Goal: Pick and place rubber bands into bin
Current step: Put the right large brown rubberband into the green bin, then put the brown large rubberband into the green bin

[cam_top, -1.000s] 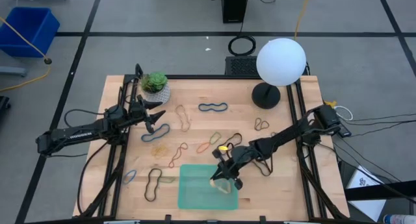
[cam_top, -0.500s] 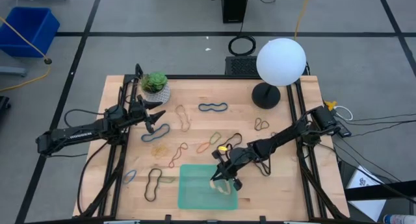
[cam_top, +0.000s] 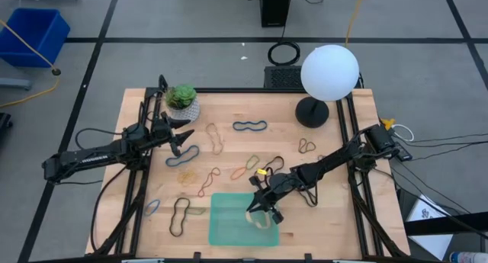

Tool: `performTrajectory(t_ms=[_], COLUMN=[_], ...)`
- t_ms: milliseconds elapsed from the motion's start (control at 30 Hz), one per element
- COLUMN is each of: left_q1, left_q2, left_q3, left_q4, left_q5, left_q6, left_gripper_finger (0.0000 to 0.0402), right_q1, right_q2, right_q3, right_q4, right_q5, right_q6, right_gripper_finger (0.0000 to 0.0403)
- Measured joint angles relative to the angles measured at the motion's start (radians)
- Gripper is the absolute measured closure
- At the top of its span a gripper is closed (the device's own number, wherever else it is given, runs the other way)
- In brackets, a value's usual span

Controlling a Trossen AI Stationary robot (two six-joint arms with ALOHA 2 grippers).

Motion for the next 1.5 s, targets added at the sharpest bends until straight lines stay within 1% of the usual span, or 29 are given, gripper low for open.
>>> performTrajectory(t_ms=[233, 333, 400, 567, 700, 833, 900, 1000, 1067, 1167, 1267, 1333, 1400, 1500], left_q1=[0.000, 0.000, 0.000, 0.000, 0.000, 0.000, 0.000, -0.001, -0.004, -0.017, -0.043, -0.069, -0.099, -0.145], left_q2=[0.000, 0.000, 0.000, 0.000, 0.000, 0.000, 0.000, 0.000, 0.000, 0.000, 0.010, 0.027, 0.050, 0.097], left_q3=[0.000, 0.000, 0.000, 0.000, 0.000, 0.000, 0.000, 0.000, 0.000, 0.007, 0.034, 0.053, 0.083, 0.116], left_q4=[0.000, 0.002, 0.007, 0.041, 0.087, 0.123, 0.143, 0.150, 0.160, 0.155, 0.157, 0.144, 0.112, 0.069], left_q5=[0.000, 0.004, 0.029, 0.148, 0.208, 0.275, 0.300, 0.346, 0.348, 0.340, 0.339, 0.334, 0.299, 0.210], left_q6=[-0.038, -0.059, -0.059, -0.049, -0.050, -0.047, -0.050, -0.046, -0.044, -0.041, -0.025, 0.000, 0.034, 0.080], left_gripper_finger=[0.0178, 0.0179, 0.0178, 0.0179, 0.0179, 0.0178, 0.0178, 0.0178, 0.0178, 0.0179, 0.0179, 0.0178, 0.0179, 0.0179], right_q1=[0.000, 0.000, 0.000, 0.000, -0.001, -0.012, -0.013, -0.013, -0.012, -0.012, -0.013, -0.013, -0.013, -0.013], right_q2=[-0.001, -0.001, -0.003, -0.066, -0.165, -0.285, -0.336, -0.398, -0.431, -0.473, -0.522, -0.563, -0.599, -0.653], right_q3=[0.000, 0.000, 0.000, 0.000, 0.000, 0.000, 0.000, 0.000, -0.015, -0.084, -0.183, -0.255, -0.320, -0.401], right_q4=[0.036, 0.034, 0.035, -0.002, -0.129, -0.314, -0.397, -0.478, -0.502, -0.458, -0.346, -0.275, -0.225, -0.224], right_q5=[0.000, 0.000, 0.000, -0.001, -0.001, 0.004, 0.045, 0.154, 0.228, 0.310, 0.337, 0.337, 0.336, 0.337], right_q6=[0.001, 0.000, -0.004, 0.002, -0.003, -0.038, -0.046, -0.052, -0.054, -0.053, -0.030, -0.011, 0.020, 0.098], right_gripper_finger=[0.0297, 0.0273, 0.0263, 0.0252, 0.0255, 0.0258, 0.0256, 0.0254, 0.0253, 0.0254, 0.0258, 0.0258, 0.0257, 0.0255])
